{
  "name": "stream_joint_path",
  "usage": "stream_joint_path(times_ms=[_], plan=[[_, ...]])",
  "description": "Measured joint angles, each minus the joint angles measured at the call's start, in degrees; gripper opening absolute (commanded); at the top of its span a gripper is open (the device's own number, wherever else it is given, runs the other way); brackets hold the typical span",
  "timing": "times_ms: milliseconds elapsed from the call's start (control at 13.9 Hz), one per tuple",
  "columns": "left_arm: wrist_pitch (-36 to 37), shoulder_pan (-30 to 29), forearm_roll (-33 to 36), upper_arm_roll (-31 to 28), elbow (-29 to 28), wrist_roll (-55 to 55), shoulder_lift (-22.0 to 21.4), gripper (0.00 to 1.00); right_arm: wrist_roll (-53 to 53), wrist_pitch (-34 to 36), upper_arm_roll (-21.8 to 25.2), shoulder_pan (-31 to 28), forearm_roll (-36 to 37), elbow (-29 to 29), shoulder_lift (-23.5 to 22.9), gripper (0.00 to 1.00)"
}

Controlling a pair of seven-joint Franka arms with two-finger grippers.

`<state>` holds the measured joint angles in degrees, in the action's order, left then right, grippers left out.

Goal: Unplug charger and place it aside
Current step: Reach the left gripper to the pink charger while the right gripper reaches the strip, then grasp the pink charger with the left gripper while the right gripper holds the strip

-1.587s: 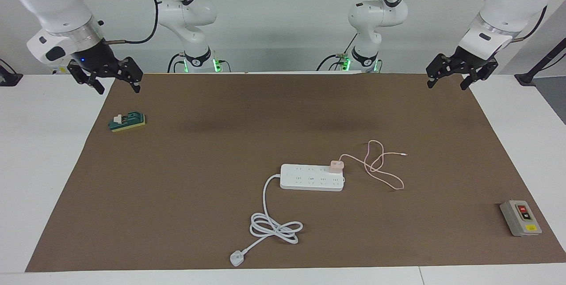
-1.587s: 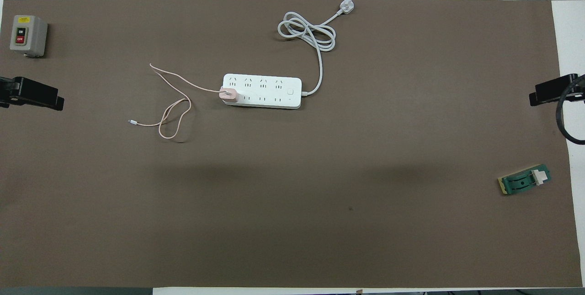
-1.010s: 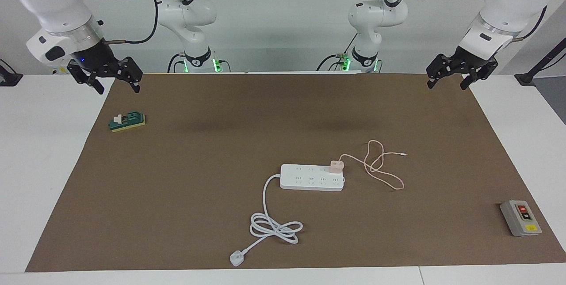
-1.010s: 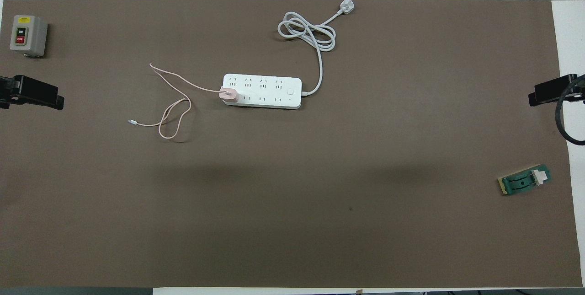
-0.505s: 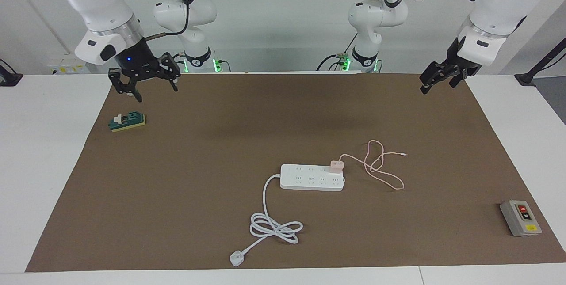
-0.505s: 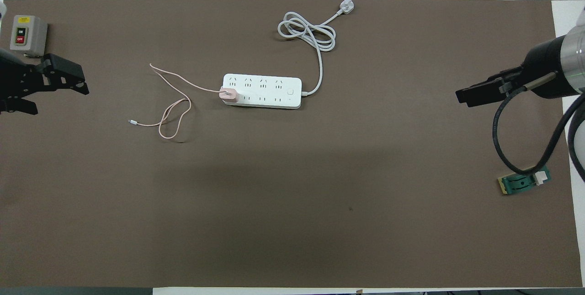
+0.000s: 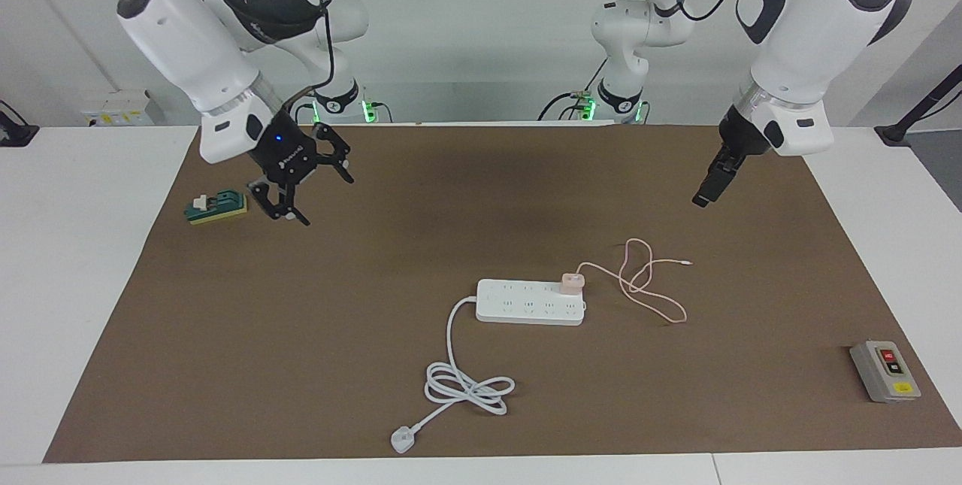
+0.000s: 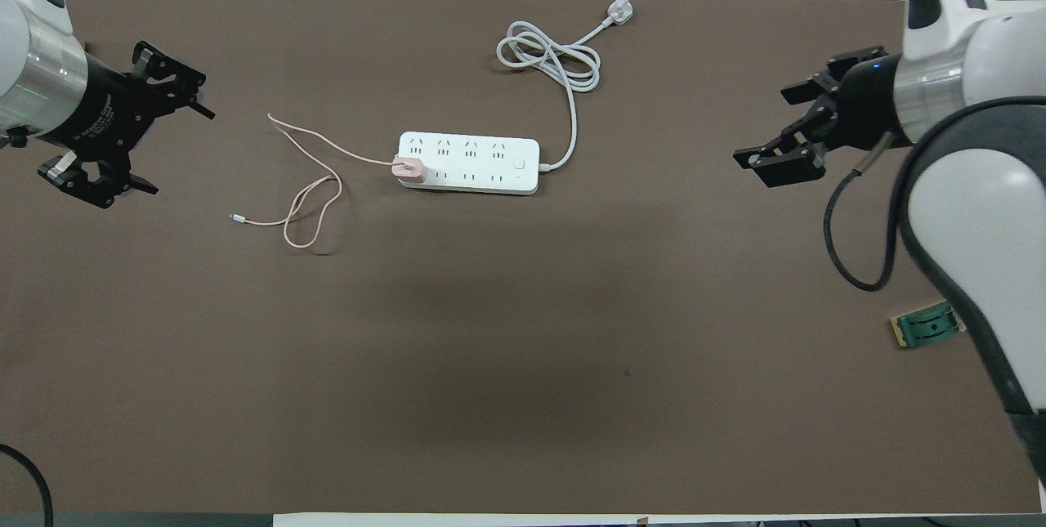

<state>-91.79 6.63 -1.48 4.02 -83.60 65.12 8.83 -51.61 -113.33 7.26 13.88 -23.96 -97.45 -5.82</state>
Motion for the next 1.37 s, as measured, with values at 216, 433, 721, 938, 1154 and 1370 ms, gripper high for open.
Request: stream_joint_path(times_ms=[216, 433, 721, 938, 1154, 1370], plan=[[-1.34, 0.34, 0.00, -0.04, 0.03, 11.46, 1.24, 1.00, -4.73, -5.82, -0.14, 4.18, -5.07, -1.16, -3.89, 1.00], [-3.83, 0.68, -0.01, 0.00, 0.04, 20.67, 2.83, 1.00, -10.82, -10.83, -0.18, 6.94, -10.11, -4.09, -6.13, 1.00], [-6.56, 4.68, -0.04, 0.11, 0.10, 30.30, 6.48, 1.00, -27.91, -18.30, -0.20, 9.08, -26.34, -5.28, -12.57, 1.00], [-10.63, 8.54, -0.04, 0.18, 0.83, 37.36, 10.91, 1.00, -36.01, -19.74, -1.17, 9.23, -28.05, -1.92, -18.04, 1.00], [-11.35, 11.84, -0.04, 0.18, 3.55, 41.68, 16.58, 1.00, -41.89, -19.75, -2.33, 9.27, -28.14, 0.38, -20.70, 1.00], [-13.85, 14.18, -0.02, 0.15, 6.20, 44.07, 21.37, 1.00, -45.60, -19.31, -2.59, 9.24, -28.06, 0.57, -21.29, 1.00]])
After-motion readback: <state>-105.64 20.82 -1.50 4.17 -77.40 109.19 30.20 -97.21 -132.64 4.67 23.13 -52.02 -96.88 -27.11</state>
